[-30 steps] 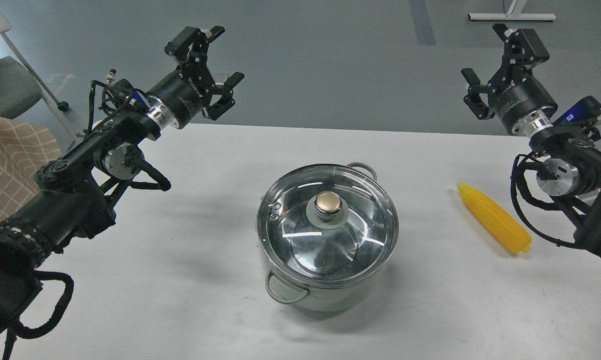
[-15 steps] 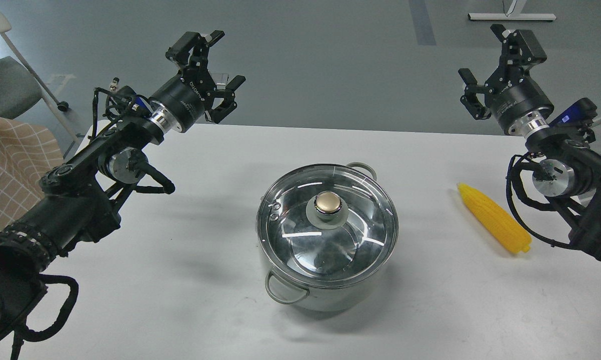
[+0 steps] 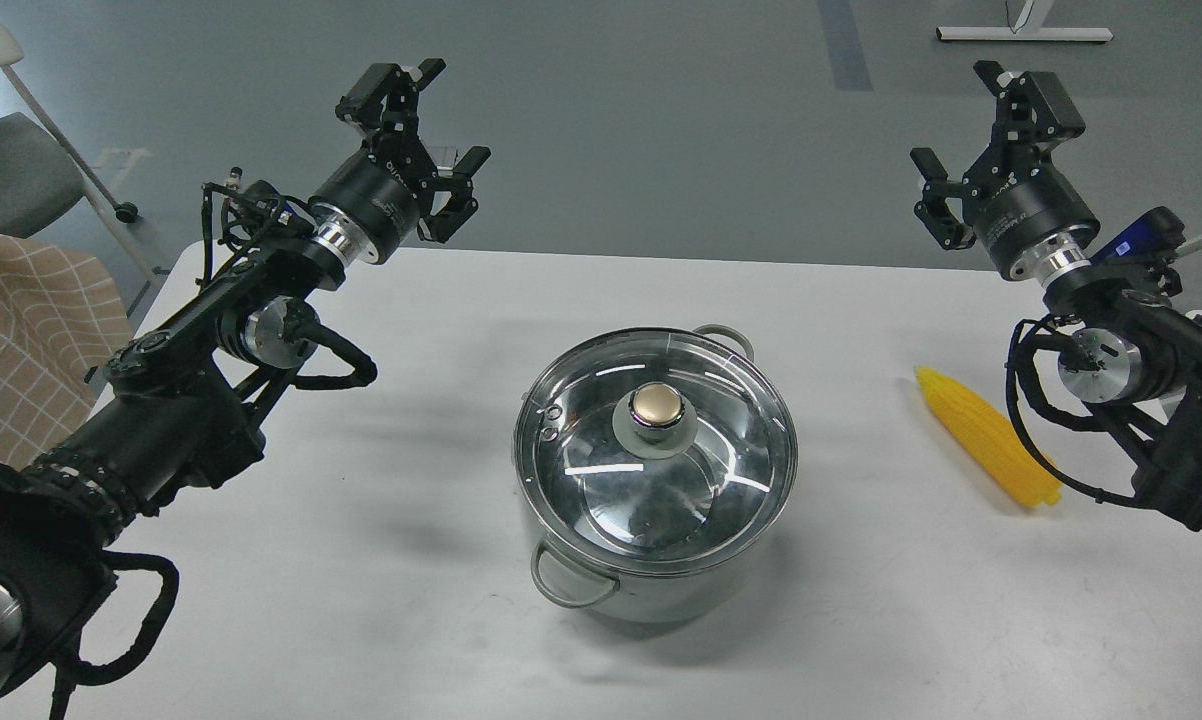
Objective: Open pot and put corn in
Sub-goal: 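Raise the left arm and swing the left gripper toward the pot lid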
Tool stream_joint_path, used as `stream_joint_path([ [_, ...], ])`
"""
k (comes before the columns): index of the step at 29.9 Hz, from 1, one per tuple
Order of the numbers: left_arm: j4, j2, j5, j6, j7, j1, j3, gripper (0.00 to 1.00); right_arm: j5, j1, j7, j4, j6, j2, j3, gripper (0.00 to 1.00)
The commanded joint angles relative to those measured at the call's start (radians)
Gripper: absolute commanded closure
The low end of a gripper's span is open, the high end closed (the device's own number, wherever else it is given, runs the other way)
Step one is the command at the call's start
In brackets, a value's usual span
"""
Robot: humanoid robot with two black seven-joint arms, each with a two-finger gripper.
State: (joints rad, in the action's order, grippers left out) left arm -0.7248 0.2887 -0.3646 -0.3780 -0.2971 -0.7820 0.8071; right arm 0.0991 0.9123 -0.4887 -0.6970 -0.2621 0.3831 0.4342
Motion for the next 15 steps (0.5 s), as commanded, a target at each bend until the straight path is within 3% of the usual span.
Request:
stream_joint_path([
  [1,-0.001,0.004,0.000,-0.001,-0.004,0.009,0.023,0.02,0.004,0.005,0.000,-0.019,0.001,0.005,-0.002,0.00],
  [15,-0.033,0.007,0.000,0.001,-0.005,0.035,0.060,0.02,0.001,0.013,0.000,-0.042,0.014,0.000,-0.003,0.00],
])
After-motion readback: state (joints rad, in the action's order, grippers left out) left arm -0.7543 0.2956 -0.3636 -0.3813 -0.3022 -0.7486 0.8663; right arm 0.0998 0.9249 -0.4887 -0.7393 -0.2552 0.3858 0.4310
